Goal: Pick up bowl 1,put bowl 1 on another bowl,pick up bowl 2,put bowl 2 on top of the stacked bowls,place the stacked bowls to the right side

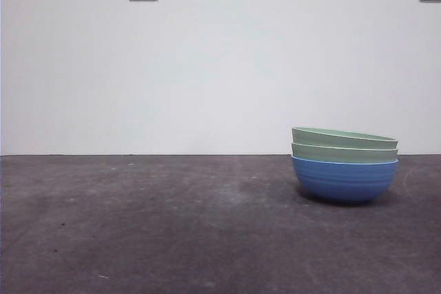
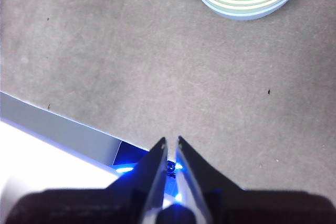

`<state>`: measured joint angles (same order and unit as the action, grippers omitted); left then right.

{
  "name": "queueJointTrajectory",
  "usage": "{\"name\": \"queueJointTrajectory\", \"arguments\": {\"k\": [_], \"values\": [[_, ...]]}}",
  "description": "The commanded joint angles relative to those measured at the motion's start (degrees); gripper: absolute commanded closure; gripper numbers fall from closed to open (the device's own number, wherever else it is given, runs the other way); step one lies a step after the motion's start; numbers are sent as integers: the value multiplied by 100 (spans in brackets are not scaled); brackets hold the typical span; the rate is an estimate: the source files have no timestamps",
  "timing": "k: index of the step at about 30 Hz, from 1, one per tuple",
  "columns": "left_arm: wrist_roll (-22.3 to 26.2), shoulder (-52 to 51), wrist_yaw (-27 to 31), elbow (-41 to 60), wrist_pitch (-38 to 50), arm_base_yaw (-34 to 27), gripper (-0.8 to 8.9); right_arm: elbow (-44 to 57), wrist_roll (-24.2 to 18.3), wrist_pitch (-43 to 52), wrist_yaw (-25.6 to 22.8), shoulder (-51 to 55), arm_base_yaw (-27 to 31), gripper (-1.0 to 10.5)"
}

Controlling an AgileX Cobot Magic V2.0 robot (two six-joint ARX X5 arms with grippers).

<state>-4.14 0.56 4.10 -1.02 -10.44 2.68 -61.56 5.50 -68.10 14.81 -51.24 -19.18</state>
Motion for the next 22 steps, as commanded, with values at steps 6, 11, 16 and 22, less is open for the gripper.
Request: {"name": "queueJointTrajectory", "arguments": {"k": [6,11,16,22], "values": [[-37,-22,13,81,17,-20,816,160,-470,1143,-605,417,348,915],[-37,-22,13,81,17,-20,816,957,-503,2892,247,1296,835,914],[-37,-22,13,83,17,-20,816,2293,-555,4393,-116,2253,1386,915],[-37,-22,15,81,17,-20,816,3963,-520,5855,-195,3390,1670,914]]}}
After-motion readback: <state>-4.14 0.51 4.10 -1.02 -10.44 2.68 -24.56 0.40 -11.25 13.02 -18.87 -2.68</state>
